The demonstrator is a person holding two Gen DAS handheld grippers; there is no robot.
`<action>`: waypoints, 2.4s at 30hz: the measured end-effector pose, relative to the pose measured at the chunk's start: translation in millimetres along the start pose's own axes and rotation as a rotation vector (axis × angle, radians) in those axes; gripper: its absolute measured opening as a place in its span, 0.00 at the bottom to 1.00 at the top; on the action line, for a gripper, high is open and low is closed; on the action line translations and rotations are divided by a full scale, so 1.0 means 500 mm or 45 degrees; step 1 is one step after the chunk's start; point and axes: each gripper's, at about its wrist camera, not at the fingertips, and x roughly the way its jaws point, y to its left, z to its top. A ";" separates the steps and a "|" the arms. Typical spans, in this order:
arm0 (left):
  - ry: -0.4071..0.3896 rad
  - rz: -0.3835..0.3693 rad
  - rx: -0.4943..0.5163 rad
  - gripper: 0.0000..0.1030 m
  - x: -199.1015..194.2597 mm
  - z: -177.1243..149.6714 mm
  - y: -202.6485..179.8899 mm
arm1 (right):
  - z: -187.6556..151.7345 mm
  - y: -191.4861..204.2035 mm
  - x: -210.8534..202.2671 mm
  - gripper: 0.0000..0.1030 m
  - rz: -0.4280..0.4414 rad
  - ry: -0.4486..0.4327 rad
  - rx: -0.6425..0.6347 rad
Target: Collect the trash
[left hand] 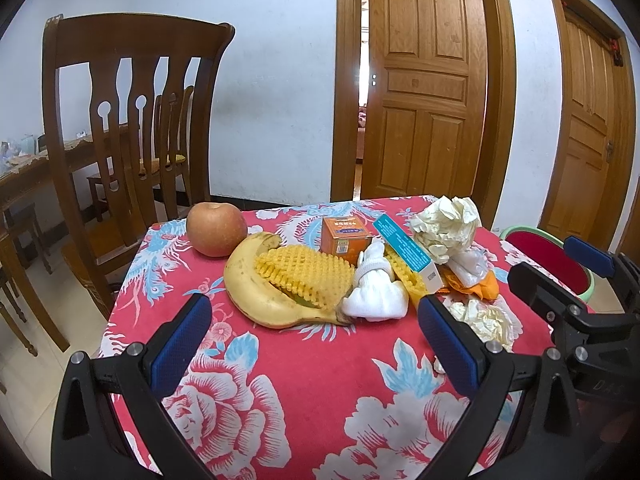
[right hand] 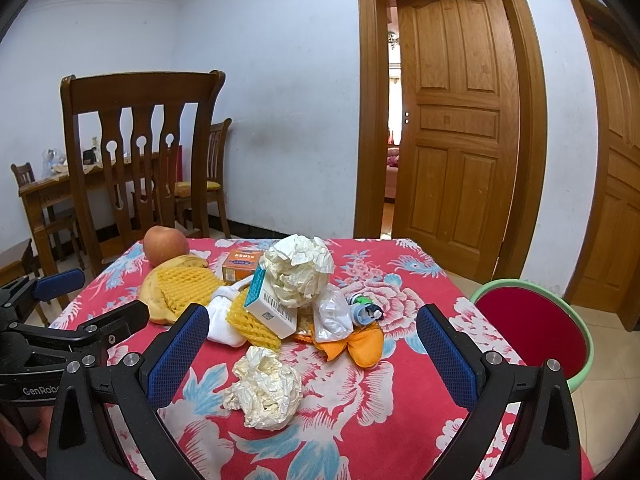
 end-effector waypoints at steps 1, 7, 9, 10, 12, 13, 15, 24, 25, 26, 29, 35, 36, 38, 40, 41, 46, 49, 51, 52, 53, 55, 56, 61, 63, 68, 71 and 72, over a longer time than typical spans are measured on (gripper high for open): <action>0.003 0.000 -0.001 0.98 0.001 0.000 0.000 | -0.001 0.000 0.000 1.00 0.000 0.001 -0.001; -0.003 -0.002 0.000 0.98 0.002 0.001 0.001 | -0.001 0.001 0.001 1.00 0.000 0.004 -0.001; -0.005 -0.003 -0.001 0.98 0.002 0.001 0.002 | 0.000 0.002 0.001 1.00 -0.001 0.001 -0.002; -0.004 -0.002 -0.001 0.98 0.001 0.000 0.002 | -0.001 0.002 0.002 1.00 0.000 0.000 -0.002; -0.002 -0.002 -0.001 0.98 0.002 0.000 0.002 | -0.001 0.003 0.002 1.00 0.000 0.001 -0.002; -0.003 -0.004 -0.002 0.98 0.001 0.000 0.002 | -0.001 0.002 0.001 1.00 0.000 0.001 -0.002; -0.005 -0.004 -0.004 0.98 0.000 0.000 0.002 | -0.002 0.002 0.001 1.00 0.003 0.002 -0.001; 0.047 -0.048 -0.005 0.98 0.016 -0.001 0.000 | -0.004 0.000 0.005 1.00 -0.007 0.026 0.004; 0.056 -0.073 -0.003 0.98 0.018 -0.001 0.000 | -0.004 -0.001 0.001 1.00 -0.012 0.013 0.008; 0.066 -0.088 -0.002 0.98 0.021 -0.001 0.000 | -0.004 -0.003 -0.003 1.00 -0.013 -0.002 0.013; 0.125 -0.089 -0.013 0.98 0.038 0.005 -0.001 | -0.001 -0.010 -0.011 1.00 0.051 -0.035 0.041; 0.179 -0.098 -0.028 0.98 0.064 0.036 -0.002 | 0.049 -0.021 0.043 1.00 0.157 0.076 0.071; 0.177 -0.097 -0.021 0.98 0.067 0.043 -0.004 | 0.060 -0.027 0.065 1.00 0.184 0.109 0.080; 0.178 -0.087 -0.009 0.98 0.078 0.056 -0.004 | 0.073 -0.038 0.106 1.00 0.226 0.167 0.101; 0.209 -0.088 -0.032 0.98 0.100 0.068 0.008 | 0.077 -0.057 0.150 1.00 0.259 0.241 0.162; 0.221 -0.089 -0.046 0.98 0.110 0.073 0.015 | 0.074 -0.068 0.168 1.00 0.284 0.276 0.204; 0.290 -0.032 -0.077 0.98 0.160 0.085 0.049 | 0.046 -0.110 0.229 1.00 0.427 0.371 0.401; 0.354 -0.006 -0.090 0.91 0.188 0.079 0.056 | 0.055 -0.112 0.248 0.90 0.474 0.389 0.374; 0.391 0.004 -0.125 0.74 0.207 0.078 0.063 | 0.068 -0.113 0.255 0.46 0.519 0.396 0.363; 0.402 0.013 -0.142 0.71 0.211 0.076 0.062 | 0.070 -0.114 0.256 0.38 0.553 0.395 0.362; 0.388 0.057 -0.140 0.63 0.212 0.078 0.060 | 0.070 -0.114 0.251 0.38 0.585 0.386 0.361; 0.382 0.148 -0.167 0.34 0.207 0.081 0.057 | 0.073 -0.115 0.238 0.36 0.600 0.336 0.328; 0.379 0.120 -0.210 0.08 0.204 0.082 0.065 | 0.076 -0.114 0.228 0.35 0.597 0.310 0.297; 0.308 0.042 -0.284 0.02 0.169 0.104 0.082 | 0.067 -0.130 0.218 0.36 0.601 0.295 0.340; 0.282 0.024 -0.259 0.02 0.152 0.114 0.079 | 0.058 -0.141 0.218 0.36 0.588 0.308 0.367; 0.233 -0.009 -0.281 0.01 0.118 0.140 0.085 | 0.046 -0.163 0.209 0.36 0.595 0.302 0.424; 0.208 -0.028 -0.298 0.01 0.102 0.158 0.077 | 0.054 -0.162 0.192 0.37 0.571 0.269 0.363; 0.199 -0.038 -0.298 0.01 0.094 0.166 0.070 | 0.056 -0.162 0.189 0.37 0.562 0.262 0.351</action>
